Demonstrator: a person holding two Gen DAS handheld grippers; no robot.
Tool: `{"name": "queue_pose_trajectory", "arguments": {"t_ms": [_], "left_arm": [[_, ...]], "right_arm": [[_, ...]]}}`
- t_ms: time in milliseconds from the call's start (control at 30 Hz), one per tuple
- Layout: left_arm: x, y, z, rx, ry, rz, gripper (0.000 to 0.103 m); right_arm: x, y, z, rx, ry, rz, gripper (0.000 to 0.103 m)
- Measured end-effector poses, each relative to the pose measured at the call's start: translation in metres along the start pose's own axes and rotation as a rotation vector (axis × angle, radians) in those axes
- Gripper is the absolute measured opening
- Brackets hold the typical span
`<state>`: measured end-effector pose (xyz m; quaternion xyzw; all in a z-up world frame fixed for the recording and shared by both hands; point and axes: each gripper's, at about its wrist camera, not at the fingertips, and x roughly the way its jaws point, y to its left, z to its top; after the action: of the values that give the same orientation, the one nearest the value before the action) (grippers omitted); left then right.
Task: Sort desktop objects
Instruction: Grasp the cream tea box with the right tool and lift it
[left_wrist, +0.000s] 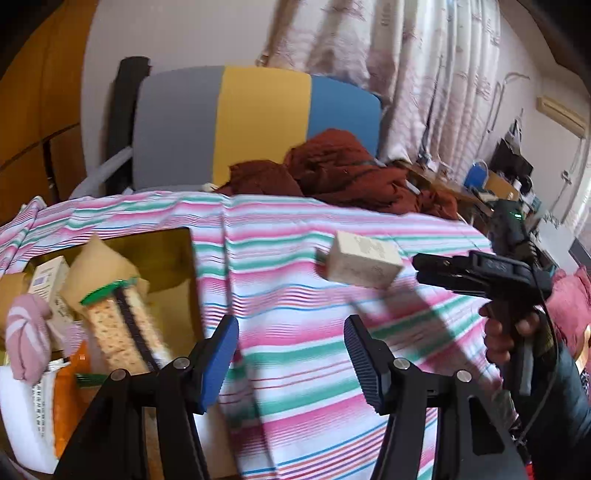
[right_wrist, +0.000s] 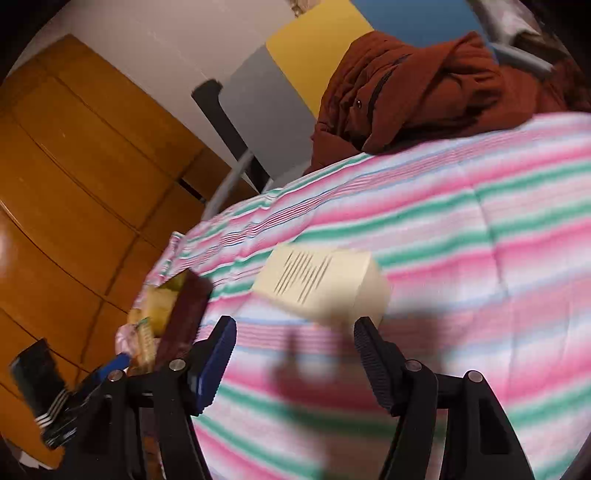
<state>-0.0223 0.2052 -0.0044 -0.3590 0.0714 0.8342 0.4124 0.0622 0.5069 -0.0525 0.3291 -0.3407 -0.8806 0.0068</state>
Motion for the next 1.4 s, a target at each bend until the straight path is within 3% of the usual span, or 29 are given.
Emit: {"name": "queue_pose_trajectory", "arguments": {"t_ms": [200, 333, 600, 767, 867, 1000, 1067, 1300, 1400], "left_arm": [[0.028, -0.025, 0.007, -0.021, 0.067, -0.099, 0.064], [0.041, -0.036, 0.002, -0.022, 0.089, -0.092, 0.064], [0.04, -0.03, -0.008, -0.016, 0.092, -0.07, 0.064], [0.04, -0.021, -0.007, -0.028, 0.089, -0.055, 0.064], [0.043, -0.019, -0.006, -0.034, 0.089, -0.061, 0.064], [0.048, -0.023, -0.005, -0.028, 0.092, -0.074, 0.064], [0.051, -0.029, -0.003, -0.021, 0.094, -0.089, 0.064], [0.069, -0.063, 0.005, 0.018, 0.094, -0.116, 0.067], [0.08, -0.08, 0.01, 0.02, 0.074, -0.087, 0.071]], "right_arm": [[-0.04, 0.013, -0.042, -0.057, -0.076, -0.226, 0.071], [-0.048, 0.001, -0.039, -0.026, -0.094, -0.238, 0.074], [-0.001, -0.026, 0.028, 0.078, -0.088, -0.101, 0.075], [0.043, -0.032, 0.056, 0.09, -0.008, -0.042, 0.076], [0.053, -0.025, 0.049, 0.116, 0.057, 0.054, 0.077], [0.031, -0.002, 0.017, 0.129, 0.071, 0.291, 0.079], [0.013, 0.003, 0.001, 0.134, 0.034, 0.302, 0.081], [-0.025, -0.003, -0.039, 0.108, -0.066, -0.008, 0.082], [-0.035, -0.01, -0.051, 0.123, -0.108, -0.053, 0.082]]}}
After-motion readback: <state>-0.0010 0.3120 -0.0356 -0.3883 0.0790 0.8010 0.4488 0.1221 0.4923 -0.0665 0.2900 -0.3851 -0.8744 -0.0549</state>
